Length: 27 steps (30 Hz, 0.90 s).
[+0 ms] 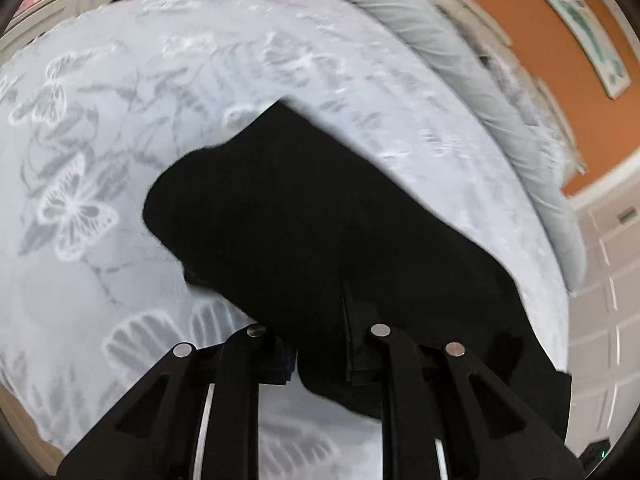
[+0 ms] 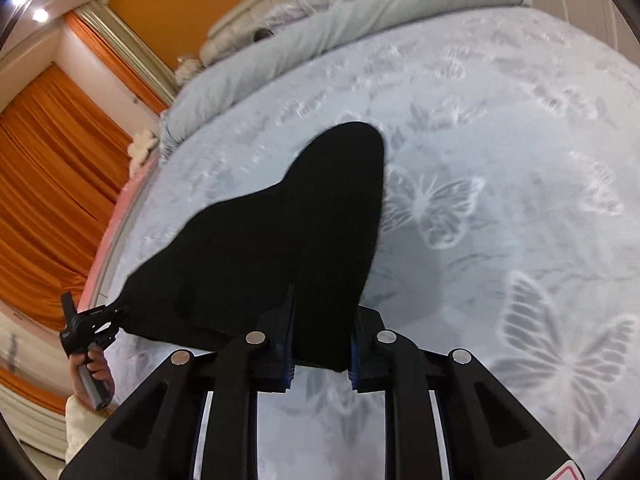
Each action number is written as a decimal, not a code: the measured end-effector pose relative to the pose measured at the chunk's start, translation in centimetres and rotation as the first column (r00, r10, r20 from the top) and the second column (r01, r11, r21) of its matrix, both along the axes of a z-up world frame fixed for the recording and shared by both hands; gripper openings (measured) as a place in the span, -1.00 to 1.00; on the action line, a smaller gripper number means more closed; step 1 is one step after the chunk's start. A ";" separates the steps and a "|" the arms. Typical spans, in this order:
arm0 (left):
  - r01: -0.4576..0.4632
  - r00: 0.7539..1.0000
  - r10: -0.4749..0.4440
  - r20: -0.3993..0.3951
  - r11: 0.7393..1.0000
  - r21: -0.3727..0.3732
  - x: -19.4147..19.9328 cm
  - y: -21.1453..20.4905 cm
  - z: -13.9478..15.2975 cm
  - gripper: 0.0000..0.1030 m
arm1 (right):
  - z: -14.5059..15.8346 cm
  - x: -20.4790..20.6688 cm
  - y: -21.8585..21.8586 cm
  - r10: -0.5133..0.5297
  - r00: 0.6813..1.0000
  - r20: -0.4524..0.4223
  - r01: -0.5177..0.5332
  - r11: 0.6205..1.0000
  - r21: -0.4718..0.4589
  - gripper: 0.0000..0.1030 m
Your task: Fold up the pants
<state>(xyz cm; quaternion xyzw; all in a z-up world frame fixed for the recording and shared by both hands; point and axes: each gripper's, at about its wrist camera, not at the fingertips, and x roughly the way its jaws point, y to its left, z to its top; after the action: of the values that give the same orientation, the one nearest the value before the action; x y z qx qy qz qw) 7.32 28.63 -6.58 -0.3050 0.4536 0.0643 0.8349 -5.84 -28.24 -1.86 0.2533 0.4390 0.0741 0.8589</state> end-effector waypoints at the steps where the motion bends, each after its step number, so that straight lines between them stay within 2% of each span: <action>1: 0.032 0.999 -0.032 0.009 0.999 0.001 -0.5 -0.3 0.7 -0.69 | 0.4 -0.8 -0.8 -0.001 1.000 0.001 0.001 1.000 0.020 -0.67; 3: 0.103 0.995 -0.103 0.003 0.995 0.009 -2.4 -1.4 1.5 -0.68 | 0.9 -2.8 -2.3 -0.030 1.000 -0.002 0.029 0.999 -0.021 -0.66; 5: 0.148 0.987 -0.148 -0.059 0.989 0.004 -3.6 -2.1 0.2 -0.65 | -0.8 -3.6 -3.4 -0.032 0.997 -0.076 0.025 0.996 -0.088 -0.61; 7: 0.161 0.976 -0.159 -0.149 0.987 0.004 -3.3 -2.3 -2.0 -0.50 | -4.8 -3.6 -4.6 -0.079 0.969 -0.233 0.058 0.994 -0.097 -0.38; 8: 0.150 0.971 -0.147 -0.187 0.989 0.002 -3.5 -2.3 -3.1 -0.44 | -6.9 -3.2 -4.5 -0.079 0.940 -0.331 0.042 0.992 -0.117 -0.37; 9: 0.126 0.975 -0.129 -0.180 0.992 -0.028 -3.6 -1.8 -3.6 -0.40 | -6.4 -3.4 -4.4 -0.084 0.950 -0.300 0.047 0.991 -0.128 -0.31; 11: 0.105 0.981 -0.112 -0.160 0.993 -0.052 -3.8 -1.2 -3.2 -0.28 | -3.3 -4.1 -3.8 -0.123 0.977 -0.175 0.076 0.965 -0.250 -0.30; 12: 0.078 0.985 -0.082 -0.155 0.996 -0.030 -4.0 -0.9 -2.7 0.04 | -1.4 -4.6 -3.2 -0.164 0.983 -0.080 0.126 0.927 -0.355 -0.22; 13: 0.043 0.987 -0.043 -0.153 0.999 -0.004 -4.4 -0.7 -2.4 0.40 | -0.2 -4.9 -2.5 -0.168 0.986 -0.011 0.148 0.899 -0.413 -0.06; 14: 0.008 0.989 -0.008 -0.147 1.000 0.005 -4.6 -0.3 -2.2 0.48 | 1.2 -4.8 -0.9 -0.112 0.992 0.063 0.128 0.888 -0.441 0.00; 15: -0.009 0.990 0.007 -0.144 1.000 -0.013 -4.6 0.0 -2.2 0.49 | 1.9 -4.6 0.7 -0.035 0.994 0.103 0.075 0.904 -0.422 0.02; 16: -0.014 0.989 0.011 -0.148 1.000 -0.021 -4.6 0.0 -2.3 0.49 | 2.2 -4.1 3.4 0.077 0.988 0.131 -0.021 0.922 -0.387 0.02; 18: -0.016 0.987 0.016 -0.160 1.000 -0.004 -4.4 -0.1 -2.4 0.49 | 1.6 -3.3 8.0 0.232 0.966 0.112 -0.176 0.912 -0.371 0.04; 19: -0.015 0.987 0.016 -0.163 1.000 0.003 -4.3 -0.2 -2.4 0.49 | 1.0 -2.9 10.7 0.307 0.948 0.085 -0.253 0.887 -0.385 0.07; 20: -0.014 0.987 0.015 -0.163 1.000 0.011 -4.3 -0.2 -2.4 0.49 | -0.2 -2.5 14.6 0.406 0.913 0.044 -0.350 0.834 -0.427 0.07; 22: -0.007 0.987 0.009 -0.162 1.000 0.014 -3.9 -0.4 -2.4 0.51 | -2.1 -2.0 19.7 0.513 0.859 -0.011 -0.449 0.741 -0.499 0.07; 23: -0.007 0.987 0.008 -0.161 1.000 0.009 -4.0 -0.4 -2.4 0.52 | -2.8 -2.1 21.4 0.537 0.843 -0.032 -0.472 0.710 -0.523 0.06; 24: -0.009 0.987 0.009 -0.162 1.000 0.002 -3.9 -0.3 -2.6 0.52 | -3.8 -1.9 23.2 0.558 0.828 -0.056 -0.492 0.676 -0.548 -0.04; 25: -0.009 0.987 0.009 -0.162 1.000 -0.003 -3.9 -0.2 -2.8 0.52 | -4.8 -1.2 24.2 0.549 0.832 -0.079 -0.490 0.662 -0.566 -0.31; 26: -0.008 0.987 0.007 -0.162 1.000 -0.006 -3.5 -0.4 -2.9 0.52 | -5.3 -0.6 24.3 0.522 0.847 -0.095 -0.475 0.667 -0.573 -0.42; 27: -0.005 0.987 0.004 -0.162 1.000 -0.009 -3.5 -0.4 -3.0 0.52 | -5.8 0.3 24.0 0.488 0.868 -0.096 -0.454 0.699 -0.553 -0.52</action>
<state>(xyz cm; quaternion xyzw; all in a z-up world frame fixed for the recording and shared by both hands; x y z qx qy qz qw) 3.85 28.27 -9.53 -0.3037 0.5197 0.0886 0.7936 -5.55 -4.19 -7.69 -0.1319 0.4657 0.1668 0.8590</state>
